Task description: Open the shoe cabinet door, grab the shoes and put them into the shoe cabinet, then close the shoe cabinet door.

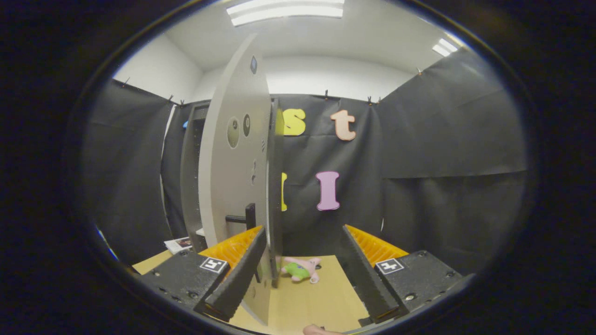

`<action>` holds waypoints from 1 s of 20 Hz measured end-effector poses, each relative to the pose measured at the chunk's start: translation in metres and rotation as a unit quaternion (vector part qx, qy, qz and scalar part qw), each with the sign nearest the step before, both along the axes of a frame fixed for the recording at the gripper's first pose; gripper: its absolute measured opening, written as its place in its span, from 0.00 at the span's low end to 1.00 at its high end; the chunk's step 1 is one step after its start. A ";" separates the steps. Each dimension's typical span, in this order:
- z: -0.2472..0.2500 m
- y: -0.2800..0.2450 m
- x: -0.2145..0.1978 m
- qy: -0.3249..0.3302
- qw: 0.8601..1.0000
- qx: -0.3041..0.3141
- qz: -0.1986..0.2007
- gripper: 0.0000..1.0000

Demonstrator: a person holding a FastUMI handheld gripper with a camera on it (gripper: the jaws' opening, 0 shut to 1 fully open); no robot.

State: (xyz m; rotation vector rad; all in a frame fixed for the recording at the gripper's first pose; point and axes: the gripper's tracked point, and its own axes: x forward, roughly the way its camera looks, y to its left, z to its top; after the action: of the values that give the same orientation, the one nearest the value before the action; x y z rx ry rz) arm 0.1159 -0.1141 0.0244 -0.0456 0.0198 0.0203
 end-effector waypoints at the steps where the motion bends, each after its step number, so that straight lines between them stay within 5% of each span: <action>1: -0.001 0.005 0.004 0.006 1.000 0.000 0.004 1.00; 12: 0.015 0.022 0.003 -0.031 0.998 -0.043 -0.043 0.92; 20: 0.012 0.065 -0.001 -0.028 0.999 -0.035 -0.004 0.92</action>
State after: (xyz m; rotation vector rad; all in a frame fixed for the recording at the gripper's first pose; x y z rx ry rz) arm 0.1147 -0.0492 0.0367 -0.1154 -0.0347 0.0108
